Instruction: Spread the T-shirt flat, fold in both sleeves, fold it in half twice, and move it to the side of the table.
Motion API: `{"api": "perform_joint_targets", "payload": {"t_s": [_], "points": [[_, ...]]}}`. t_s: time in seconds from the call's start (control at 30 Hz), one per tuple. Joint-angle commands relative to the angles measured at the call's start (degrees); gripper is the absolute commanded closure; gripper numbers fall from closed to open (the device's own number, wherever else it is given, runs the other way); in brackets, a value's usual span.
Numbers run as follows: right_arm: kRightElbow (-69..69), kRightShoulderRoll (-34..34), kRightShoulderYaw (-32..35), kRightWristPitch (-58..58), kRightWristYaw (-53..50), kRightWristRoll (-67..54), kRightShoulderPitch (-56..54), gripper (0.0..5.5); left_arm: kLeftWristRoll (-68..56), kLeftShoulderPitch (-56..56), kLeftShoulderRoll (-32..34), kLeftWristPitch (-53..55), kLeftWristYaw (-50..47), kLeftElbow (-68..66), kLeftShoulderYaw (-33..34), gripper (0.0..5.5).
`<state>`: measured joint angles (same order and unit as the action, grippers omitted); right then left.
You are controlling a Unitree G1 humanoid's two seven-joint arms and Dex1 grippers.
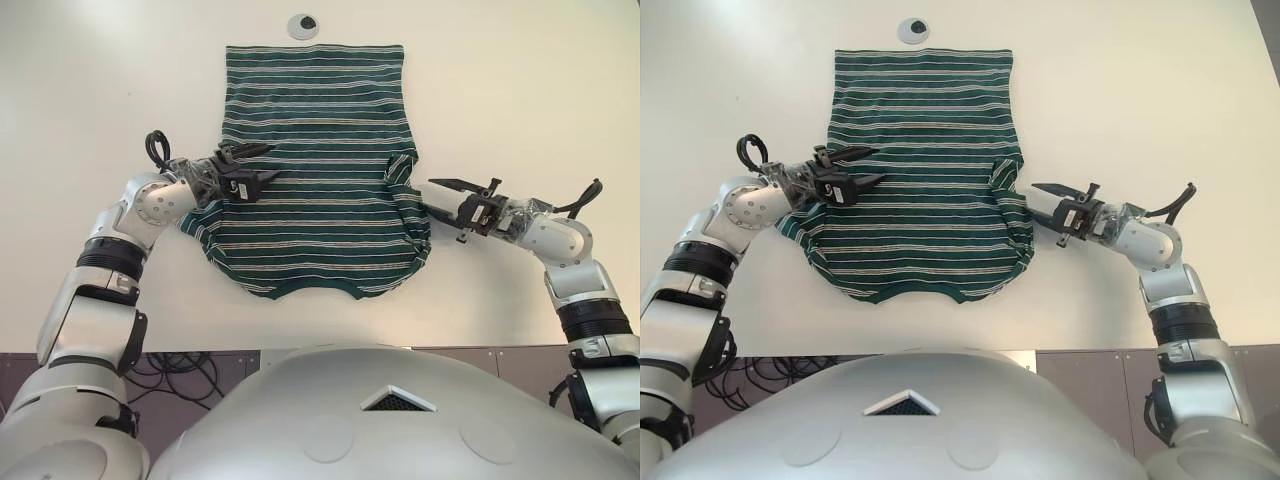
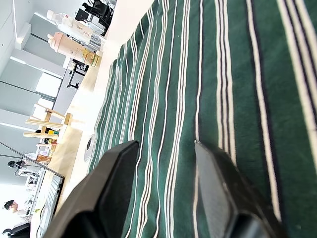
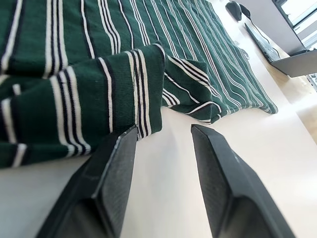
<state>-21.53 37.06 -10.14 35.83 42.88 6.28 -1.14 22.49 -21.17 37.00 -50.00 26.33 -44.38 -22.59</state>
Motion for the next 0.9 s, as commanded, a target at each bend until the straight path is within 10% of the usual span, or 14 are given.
{"api": "perform_joint_targets", "payload": {"t_s": [0.03,0.43,0.9], "points": [[-1.17,3.36,-1.27,-1.57,1.51,3.23,0.49,3.51,4.11,2.71,-0.19,3.05,1.52,-1.95,-2.96,3.44],[14.55,17.12,-1.53,-6.63,16.3,-8.61,9.33,3.51,3.51,1.75,-0.52,3.74,0.8,-2.72,-3.53,3.44],[15.76,0.58,0.41,-7.86,7.08,-12.57,-1.1,3.51,2.79,0.99,-1.35,3.96,1.08,-2.86,-3.78,3.44]]}}
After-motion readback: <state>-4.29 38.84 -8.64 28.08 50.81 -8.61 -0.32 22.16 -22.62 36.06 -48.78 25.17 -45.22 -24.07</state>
